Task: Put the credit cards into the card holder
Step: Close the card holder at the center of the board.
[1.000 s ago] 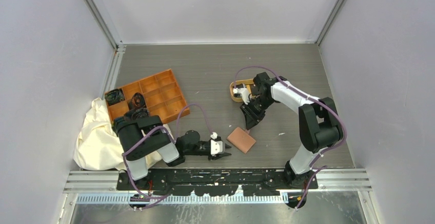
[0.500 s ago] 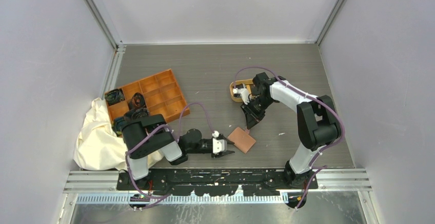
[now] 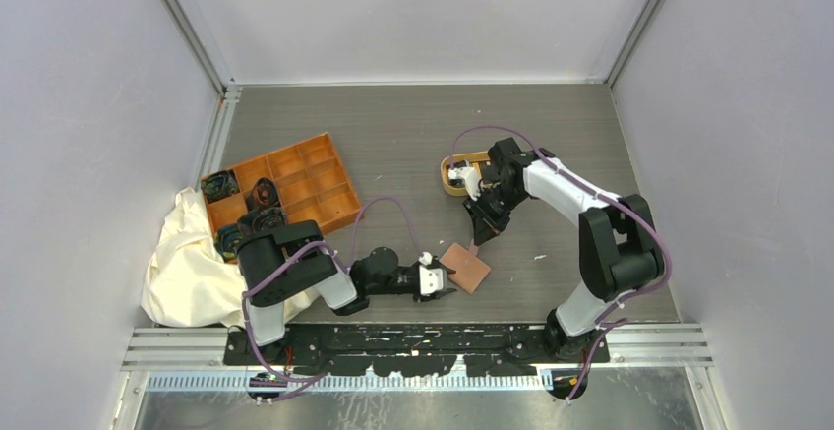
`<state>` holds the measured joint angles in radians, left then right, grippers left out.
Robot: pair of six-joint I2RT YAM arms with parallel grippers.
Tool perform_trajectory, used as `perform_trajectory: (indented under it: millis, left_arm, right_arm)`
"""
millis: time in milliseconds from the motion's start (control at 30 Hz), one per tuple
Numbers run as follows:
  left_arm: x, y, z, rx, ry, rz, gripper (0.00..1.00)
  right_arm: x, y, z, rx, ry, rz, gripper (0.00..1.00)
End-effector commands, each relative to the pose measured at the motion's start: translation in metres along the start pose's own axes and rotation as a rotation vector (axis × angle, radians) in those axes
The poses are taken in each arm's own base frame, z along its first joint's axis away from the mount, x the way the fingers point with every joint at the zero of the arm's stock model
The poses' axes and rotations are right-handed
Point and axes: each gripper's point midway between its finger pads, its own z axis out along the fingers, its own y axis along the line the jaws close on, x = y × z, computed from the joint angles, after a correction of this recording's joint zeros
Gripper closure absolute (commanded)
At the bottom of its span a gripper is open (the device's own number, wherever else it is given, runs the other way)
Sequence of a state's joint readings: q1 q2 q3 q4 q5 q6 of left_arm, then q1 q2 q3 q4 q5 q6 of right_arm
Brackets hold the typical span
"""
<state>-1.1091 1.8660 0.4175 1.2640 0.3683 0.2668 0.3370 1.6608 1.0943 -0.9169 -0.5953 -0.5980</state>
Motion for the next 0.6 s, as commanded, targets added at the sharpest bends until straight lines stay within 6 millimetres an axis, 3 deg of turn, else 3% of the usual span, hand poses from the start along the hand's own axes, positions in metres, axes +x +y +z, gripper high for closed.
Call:
perform_trajectory:
  millis: [0,133,267,433,567]
  left_arm:
    - [-0.004,0.011,0.007,-0.047,0.001,0.038,0.57]
    - [-0.012,0.019,0.001,-0.106,-0.033,-0.003,0.55]
    - [-0.029,0.031,-0.009,-0.194,-0.11,-0.12,0.45]
    - [-0.046,0.061,-0.032,-0.273,-0.2,-0.468,0.44]
    - [-0.041,0.077,-0.04,-0.279,-0.191,-0.732,0.47]
  right_arm:
    - [-0.015,0.009,-0.015,0.05,-0.087,-0.145,0.96]
    - [-0.017,0.009,-0.016,0.112,-0.101,-0.225,0.96]
    - [-0.021,0.001,-0.016,0.209,-0.101,-0.271,0.96]
    - [-0.021,-0.008,-0.013,0.268,-0.087,-0.291,0.96]
    - [-0.019,-0.002,-0.007,0.277,-0.068,-0.367,0.96]
